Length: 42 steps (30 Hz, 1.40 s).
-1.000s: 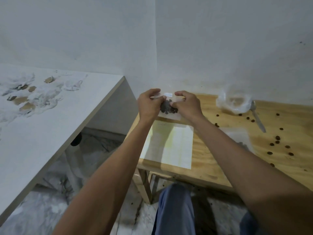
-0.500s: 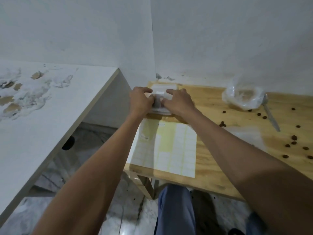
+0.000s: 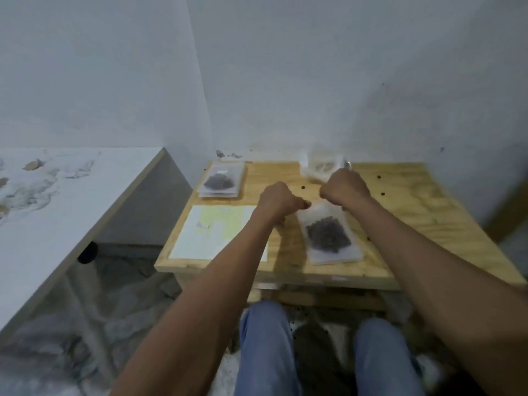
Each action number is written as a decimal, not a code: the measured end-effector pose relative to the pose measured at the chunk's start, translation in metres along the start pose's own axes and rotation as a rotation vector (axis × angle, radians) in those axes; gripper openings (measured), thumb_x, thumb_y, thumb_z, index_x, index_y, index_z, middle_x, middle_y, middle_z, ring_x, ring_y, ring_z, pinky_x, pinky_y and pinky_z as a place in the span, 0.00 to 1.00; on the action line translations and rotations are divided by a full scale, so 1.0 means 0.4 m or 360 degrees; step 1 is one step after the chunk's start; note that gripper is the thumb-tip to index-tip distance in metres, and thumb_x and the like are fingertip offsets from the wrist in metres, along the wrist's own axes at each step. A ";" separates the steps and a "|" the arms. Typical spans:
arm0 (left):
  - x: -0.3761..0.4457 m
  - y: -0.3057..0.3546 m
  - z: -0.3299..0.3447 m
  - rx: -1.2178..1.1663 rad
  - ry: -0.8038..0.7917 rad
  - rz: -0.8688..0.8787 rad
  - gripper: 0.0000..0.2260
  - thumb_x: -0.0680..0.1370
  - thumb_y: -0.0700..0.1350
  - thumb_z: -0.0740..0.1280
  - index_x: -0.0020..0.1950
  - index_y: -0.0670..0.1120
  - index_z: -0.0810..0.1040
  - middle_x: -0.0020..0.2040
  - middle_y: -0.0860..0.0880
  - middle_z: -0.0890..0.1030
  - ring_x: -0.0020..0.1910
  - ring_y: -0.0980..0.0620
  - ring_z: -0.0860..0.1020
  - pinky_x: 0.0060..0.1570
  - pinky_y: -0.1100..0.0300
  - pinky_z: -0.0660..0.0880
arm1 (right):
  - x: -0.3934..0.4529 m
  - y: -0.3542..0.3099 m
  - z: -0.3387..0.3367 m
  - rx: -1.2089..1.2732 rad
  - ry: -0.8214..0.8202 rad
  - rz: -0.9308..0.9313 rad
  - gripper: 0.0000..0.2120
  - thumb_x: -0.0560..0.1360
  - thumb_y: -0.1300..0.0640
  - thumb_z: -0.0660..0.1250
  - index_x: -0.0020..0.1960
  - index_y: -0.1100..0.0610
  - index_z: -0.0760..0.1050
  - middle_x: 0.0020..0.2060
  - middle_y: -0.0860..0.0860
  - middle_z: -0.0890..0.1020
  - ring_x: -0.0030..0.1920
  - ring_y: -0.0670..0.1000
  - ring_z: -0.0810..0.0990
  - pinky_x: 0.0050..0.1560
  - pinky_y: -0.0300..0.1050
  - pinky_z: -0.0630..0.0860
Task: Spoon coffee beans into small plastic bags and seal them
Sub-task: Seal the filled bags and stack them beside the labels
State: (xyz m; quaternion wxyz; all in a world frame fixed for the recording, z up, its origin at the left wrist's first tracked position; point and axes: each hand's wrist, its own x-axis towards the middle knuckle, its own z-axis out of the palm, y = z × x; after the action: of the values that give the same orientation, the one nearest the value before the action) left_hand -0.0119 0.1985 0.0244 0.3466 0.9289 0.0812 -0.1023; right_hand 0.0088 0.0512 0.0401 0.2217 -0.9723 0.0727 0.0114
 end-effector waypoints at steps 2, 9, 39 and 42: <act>-0.044 0.016 0.047 0.0110 -0.0082 -0.0040 0.19 0.73 0.53 0.78 0.46 0.39 0.76 0.43 0.41 0.82 0.38 0.43 0.84 0.37 0.50 0.84 | -0.045 0.050 -0.004 -0.0051 -0.0174 0.0120 0.17 0.74 0.55 0.73 0.59 0.61 0.76 0.52 0.57 0.81 0.45 0.57 0.80 0.47 0.52 0.83; -0.113 0.027 0.133 0.0188 0.0285 0.0097 0.16 0.74 0.49 0.76 0.49 0.43 0.71 0.47 0.45 0.78 0.42 0.47 0.74 0.30 0.59 0.64 | -0.106 0.097 0.040 -0.0095 -0.0030 0.0213 0.12 0.74 0.52 0.74 0.45 0.59 0.75 0.48 0.57 0.81 0.41 0.56 0.78 0.35 0.46 0.74; -0.063 -0.419 -0.183 -0.0085 0.0697 -0.0411 0.23 0.77 0.39 0.72 0.71 0.41 0.72 0.68 0.40 0.76 0.65 0.40 0.76 0.61 0.49 0.76 | -0.059 -0.252 0.195 0.1488 -0.0105 -0.0284 0.12 0.76 0.65 0.68 0.43 0.48 0.82 0.48 0.48 0.83 0.48 0.53 0.81 0.44 0.48 0.78; -0.063 -0.414 -0.170 -0.0209 0.0790 -0.0414 0.19 0.78 0.39 0.68 0.69 0.42 0.75 0.66 0.40 0.77 0.63 0.41 0.77 0.61 0.48 0.77 | -0.063 -0.246 0.209 0.1471 -0.0126 -0.0297 0.11 0.76 0.65 0.68 0.46 0.50 0.82 0.44 0.44 0.81 0.41 0.49 0.78 0.42 0.45 0.75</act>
State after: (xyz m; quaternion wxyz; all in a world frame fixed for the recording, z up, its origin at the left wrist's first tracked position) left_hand -0.0637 0.3650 -0.0231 0.3596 0.8828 0.2886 0.0901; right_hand -0.0010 0.1785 0.0084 0.6338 -0.7731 -0.0260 -0.0050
